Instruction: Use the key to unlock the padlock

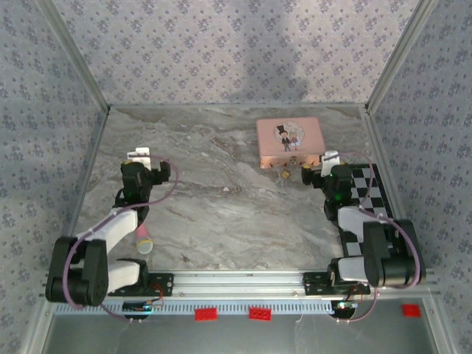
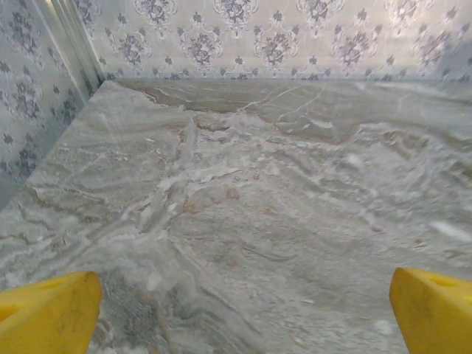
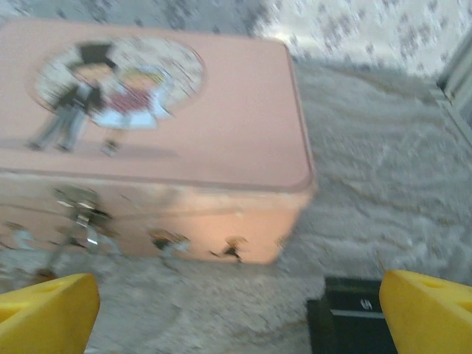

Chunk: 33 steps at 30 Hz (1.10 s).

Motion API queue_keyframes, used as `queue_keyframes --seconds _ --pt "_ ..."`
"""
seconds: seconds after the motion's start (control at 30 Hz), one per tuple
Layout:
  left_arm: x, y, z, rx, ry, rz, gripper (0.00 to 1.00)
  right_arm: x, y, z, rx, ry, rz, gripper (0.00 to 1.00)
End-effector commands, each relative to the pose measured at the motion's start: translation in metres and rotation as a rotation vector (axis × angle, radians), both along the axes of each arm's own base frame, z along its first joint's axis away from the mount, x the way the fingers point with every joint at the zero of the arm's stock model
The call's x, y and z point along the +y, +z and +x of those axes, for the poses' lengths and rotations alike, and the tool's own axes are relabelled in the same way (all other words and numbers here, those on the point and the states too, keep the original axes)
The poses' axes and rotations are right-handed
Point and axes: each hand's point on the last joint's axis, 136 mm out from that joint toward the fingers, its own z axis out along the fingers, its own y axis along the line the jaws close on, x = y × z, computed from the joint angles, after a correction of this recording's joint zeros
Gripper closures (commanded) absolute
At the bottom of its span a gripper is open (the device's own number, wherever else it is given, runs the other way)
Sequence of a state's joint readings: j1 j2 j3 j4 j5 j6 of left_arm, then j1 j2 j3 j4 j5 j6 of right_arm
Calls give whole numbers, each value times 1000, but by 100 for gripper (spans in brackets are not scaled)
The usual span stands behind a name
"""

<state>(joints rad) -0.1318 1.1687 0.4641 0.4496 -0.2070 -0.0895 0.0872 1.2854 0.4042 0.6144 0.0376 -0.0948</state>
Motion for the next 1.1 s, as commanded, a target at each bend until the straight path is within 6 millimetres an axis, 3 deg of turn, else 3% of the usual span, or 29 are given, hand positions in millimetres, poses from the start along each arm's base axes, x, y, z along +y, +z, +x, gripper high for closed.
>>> queue_keyframes --seconds 0.0,0.17,0.27,0.4,0.57,0.7,0.87,1.07 --pt "7 10 -14 76 94 -124 0 21 30 -7 -2 50 -12 1" --pt "10 27 -37 168 186 -284 0 50 78 -25 -32 84 85 1" --pt "1 31 -52 200 154 -359 0 53 96 -36 -12 72 178 1" --pt "9 24 -81 219 245 -506 0 53 105 -49 48 48 312 1" --pt "-8 24 -99 217 132 -637 0 28 84 -72 146 -129 595 1" --pt "-36 18 -109 263 -35 -677 0 23 84 -82 136 -100 627 1" --pt "-57 6 -121 337 -122 -635 0 51 76 -100 240 -46 568 1" --pt "-62 18 -130 331 -127 -531 0 106 61 -122 371 46 460 1"
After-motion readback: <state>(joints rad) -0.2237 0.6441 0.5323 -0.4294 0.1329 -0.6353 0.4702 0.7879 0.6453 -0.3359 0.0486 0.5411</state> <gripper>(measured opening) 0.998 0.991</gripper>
